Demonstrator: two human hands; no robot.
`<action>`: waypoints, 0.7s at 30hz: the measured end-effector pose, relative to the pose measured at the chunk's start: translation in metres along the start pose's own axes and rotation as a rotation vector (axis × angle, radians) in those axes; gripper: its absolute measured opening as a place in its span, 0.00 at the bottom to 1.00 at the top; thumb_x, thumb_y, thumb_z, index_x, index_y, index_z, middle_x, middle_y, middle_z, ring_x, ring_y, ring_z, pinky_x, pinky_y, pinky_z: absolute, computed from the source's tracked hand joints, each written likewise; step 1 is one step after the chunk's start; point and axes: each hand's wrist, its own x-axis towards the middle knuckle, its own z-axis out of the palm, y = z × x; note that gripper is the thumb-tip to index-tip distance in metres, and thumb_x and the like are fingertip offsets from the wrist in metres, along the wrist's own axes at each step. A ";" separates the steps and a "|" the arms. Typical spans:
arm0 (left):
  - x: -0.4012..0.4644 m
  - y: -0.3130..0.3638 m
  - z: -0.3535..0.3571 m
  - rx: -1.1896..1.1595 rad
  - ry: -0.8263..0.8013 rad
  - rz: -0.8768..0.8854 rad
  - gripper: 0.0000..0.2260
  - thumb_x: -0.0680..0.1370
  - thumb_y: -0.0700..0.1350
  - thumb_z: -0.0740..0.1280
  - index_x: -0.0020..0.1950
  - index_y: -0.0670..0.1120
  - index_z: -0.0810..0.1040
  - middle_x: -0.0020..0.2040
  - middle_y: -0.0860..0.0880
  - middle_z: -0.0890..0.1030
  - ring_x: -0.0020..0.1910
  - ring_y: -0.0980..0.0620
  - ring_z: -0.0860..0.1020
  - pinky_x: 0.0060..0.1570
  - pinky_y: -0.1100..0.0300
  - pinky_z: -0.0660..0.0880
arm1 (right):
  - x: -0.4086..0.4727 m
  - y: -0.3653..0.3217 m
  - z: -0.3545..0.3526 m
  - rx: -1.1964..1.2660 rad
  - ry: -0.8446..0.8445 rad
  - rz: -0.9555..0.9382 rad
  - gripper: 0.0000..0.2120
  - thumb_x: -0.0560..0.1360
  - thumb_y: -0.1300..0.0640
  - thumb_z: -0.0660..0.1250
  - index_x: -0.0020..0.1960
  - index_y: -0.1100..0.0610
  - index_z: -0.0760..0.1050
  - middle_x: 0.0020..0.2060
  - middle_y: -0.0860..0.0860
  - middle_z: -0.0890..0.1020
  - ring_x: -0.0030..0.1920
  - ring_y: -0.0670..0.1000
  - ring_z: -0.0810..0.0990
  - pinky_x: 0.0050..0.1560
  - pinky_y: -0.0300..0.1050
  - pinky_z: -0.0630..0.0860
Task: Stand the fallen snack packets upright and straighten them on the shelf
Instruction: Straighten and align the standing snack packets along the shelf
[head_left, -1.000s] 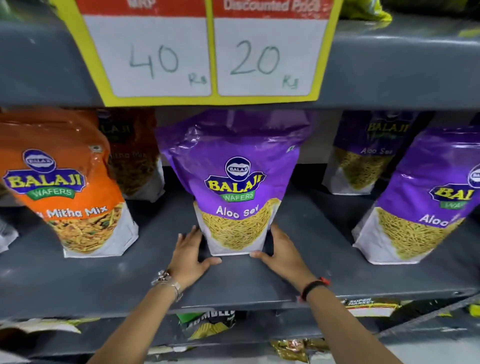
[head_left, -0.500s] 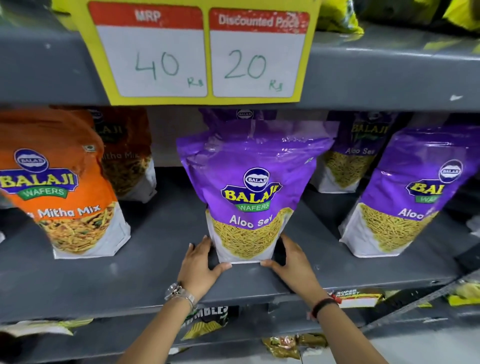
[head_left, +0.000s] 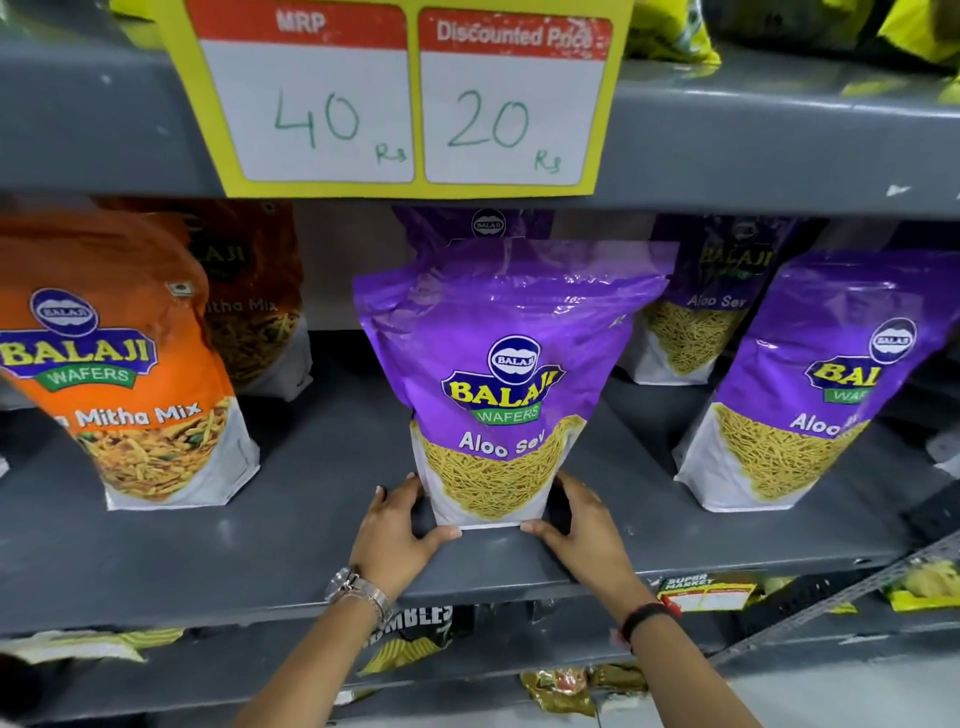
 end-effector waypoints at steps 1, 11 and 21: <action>-0.001 0.000 0.000 0.003 -0.002 0.001 0.24 0.66 0.51 0.72 0.59 0.46 0.71 0.59 0.47 0.80 0.61 0.40 0.72 0.66 0.55 0.58 | 0.000 0.000 0.000 0.005 -0.003 -0.001 0.28 0.66 0.53 0.73 0.63 0.53 0.67 0.59 0.54 0.78 0.60 0.55 0.73 0.58 0.46 0.69; -0.007 0.010 -0.002 0.046 -0.034 0.012 0.29 0.69 0.52 0.70 0.66 0.47 0.64 0.66 0.48 0.73 0.65 0.40 0.68 0.72 0.50 0.55 | -0.001 0.000 -0.007 0.130 0.002 -0.031 0.33 0.63 0.56 0.76 0.64 0.55 0.66 0.61 0.52 0.76 0.62 0.54 0.73 0.62 0.48 0.70; -0.051 -0.043 -0.089 -0.151 0.441 0.132 0.33 0.70 0.64 0.59 0.69 0.50 0.56 0.72 0.48 0.62 0.72 0.49 0.59 0.70 0.60 0.56 | -0.039 -0.085 0.028 -0.007 0.650 -0.529 0.21 0.75 0.43 0.59 0.54 0.61 0.68 0.51 0.54 0.72 0.60 0.43 0.68 0.66 0.30 0.56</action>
